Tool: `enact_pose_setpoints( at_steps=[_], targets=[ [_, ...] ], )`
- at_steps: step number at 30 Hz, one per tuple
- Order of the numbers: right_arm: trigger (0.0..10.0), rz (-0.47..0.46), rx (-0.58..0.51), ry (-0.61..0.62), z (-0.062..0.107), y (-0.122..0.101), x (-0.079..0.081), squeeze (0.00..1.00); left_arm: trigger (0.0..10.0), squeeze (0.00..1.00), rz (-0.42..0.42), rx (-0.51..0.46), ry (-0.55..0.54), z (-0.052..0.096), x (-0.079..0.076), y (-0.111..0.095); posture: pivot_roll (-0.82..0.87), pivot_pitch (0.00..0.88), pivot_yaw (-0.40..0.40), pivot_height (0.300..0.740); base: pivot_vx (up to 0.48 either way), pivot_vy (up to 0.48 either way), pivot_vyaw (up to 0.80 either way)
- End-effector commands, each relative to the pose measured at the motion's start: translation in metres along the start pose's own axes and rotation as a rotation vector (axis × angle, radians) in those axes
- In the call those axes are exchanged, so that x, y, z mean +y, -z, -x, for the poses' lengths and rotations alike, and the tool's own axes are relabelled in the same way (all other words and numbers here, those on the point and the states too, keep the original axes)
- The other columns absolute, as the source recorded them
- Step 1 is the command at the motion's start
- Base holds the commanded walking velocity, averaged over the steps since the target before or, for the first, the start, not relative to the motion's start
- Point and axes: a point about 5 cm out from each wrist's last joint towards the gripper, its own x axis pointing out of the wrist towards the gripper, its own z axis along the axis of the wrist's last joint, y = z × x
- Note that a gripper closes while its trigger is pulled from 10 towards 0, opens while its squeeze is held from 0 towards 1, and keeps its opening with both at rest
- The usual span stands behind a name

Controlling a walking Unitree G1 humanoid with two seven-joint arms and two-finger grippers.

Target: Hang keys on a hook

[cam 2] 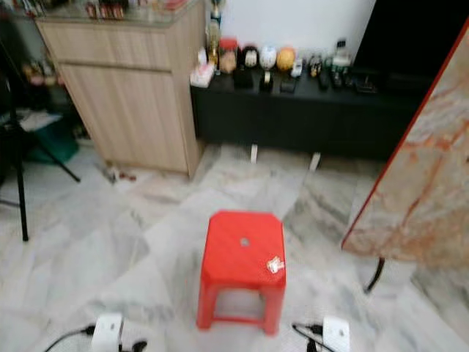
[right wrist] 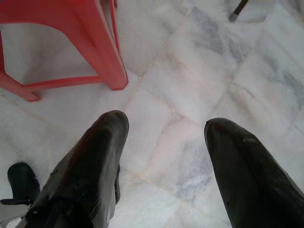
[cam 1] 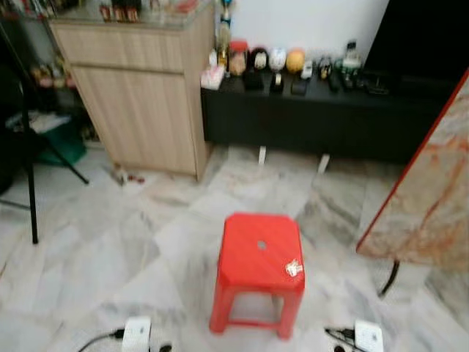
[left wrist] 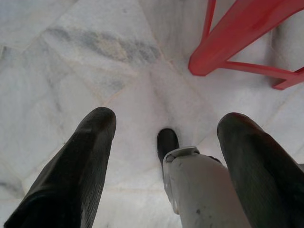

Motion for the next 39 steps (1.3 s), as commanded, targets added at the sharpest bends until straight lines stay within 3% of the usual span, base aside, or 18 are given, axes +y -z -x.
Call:
enact_pose_setpoints(
  at_steps=[1, 10, 14, 39],
  targets=[
    [10.0, -0.002, -0.009, 0.006, 0.0, -0.002, -0.001, 0.0, 10.0, 0.0, -0.001, 0.027, 0.004, 0.002, 0.001, 0.007, 0.07, 0.0, -0.05, 0.74, 0.266, 0.0, 0.0],
    [10.0, -0.013, -0.014, 0.009, -0.001, -0.004, -0.003, 0.0, 10.0, 0.0, -0.005, 0.029, 0.007, 0.002, 0.0, 0.008, 0.08, 0.0, -0.051, 0.74, 0.284, 0.0, 0.0],
    [10.0, -0.007, -0.005, 0.024, 0.0, -0.002, -0.004, 0.0, 10.0, 0.0, -0.007, 0.029, 0.009, 0.002, 0.0, 0.008, 0.07, 0.0, -0.05, 0.74, 0.227, 0.0, -0.68],
    [10.0, 0.024, -0.062, -0.018, -0.003, -0.018, 0.006, 0.0, 10.0, 0.0, -0.007, 0.023, -0.007, 0.002, 0.0, 0.008, 0.07, 0.0, -0.052, 0.74, 0.0, 0.0, -0.03]
  ],
)
